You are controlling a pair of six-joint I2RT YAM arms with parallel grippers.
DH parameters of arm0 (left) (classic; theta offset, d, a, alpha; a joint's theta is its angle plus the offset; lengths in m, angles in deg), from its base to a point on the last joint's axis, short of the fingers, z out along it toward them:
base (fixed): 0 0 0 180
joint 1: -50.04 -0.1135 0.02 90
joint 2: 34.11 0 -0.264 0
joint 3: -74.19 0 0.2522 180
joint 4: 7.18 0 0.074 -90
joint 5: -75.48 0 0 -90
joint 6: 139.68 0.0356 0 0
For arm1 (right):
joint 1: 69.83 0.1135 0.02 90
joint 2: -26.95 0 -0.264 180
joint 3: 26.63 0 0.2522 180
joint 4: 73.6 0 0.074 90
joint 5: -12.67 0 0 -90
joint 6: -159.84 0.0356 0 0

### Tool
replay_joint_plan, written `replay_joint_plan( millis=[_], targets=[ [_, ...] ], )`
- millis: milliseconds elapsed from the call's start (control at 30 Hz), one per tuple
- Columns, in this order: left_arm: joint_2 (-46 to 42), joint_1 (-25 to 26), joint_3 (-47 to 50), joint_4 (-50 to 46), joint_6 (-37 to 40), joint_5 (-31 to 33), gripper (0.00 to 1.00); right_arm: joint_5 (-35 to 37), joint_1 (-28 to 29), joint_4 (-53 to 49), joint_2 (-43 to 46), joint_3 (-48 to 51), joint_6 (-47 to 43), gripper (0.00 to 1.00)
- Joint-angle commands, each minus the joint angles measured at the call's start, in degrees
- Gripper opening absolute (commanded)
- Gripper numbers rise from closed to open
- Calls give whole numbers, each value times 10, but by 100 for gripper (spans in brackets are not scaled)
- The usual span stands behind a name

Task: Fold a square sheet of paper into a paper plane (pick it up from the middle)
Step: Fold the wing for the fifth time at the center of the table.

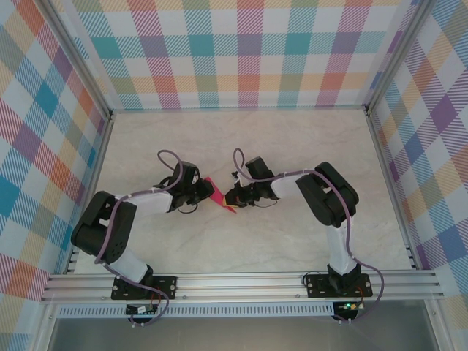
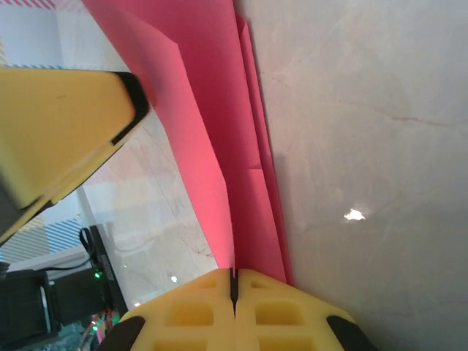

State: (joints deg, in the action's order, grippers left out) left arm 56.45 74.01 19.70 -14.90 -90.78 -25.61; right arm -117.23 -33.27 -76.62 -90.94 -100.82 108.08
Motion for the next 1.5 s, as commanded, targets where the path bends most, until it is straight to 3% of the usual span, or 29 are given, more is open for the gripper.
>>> replay_joint_plan(
  millis=[0, 300, 800, 1467],
  targets=[
    [-29, 3, 2, 15, 5, -2, 30, 2, -9, 37, 3, 30, 48, 0],
    [-31, 3, 40, 70, 7, -23, 31, -2, -19, 43, -2, 35, 96, 0],
    [13, 4, 44, 117, 4, -62, 23, 13, -19, -35, -22, 8, 62, 0],
    [47, 4, 36, 91, 3, -24, 17, 18, -19, -63, -38, -4, 53, 0]
  ],
)
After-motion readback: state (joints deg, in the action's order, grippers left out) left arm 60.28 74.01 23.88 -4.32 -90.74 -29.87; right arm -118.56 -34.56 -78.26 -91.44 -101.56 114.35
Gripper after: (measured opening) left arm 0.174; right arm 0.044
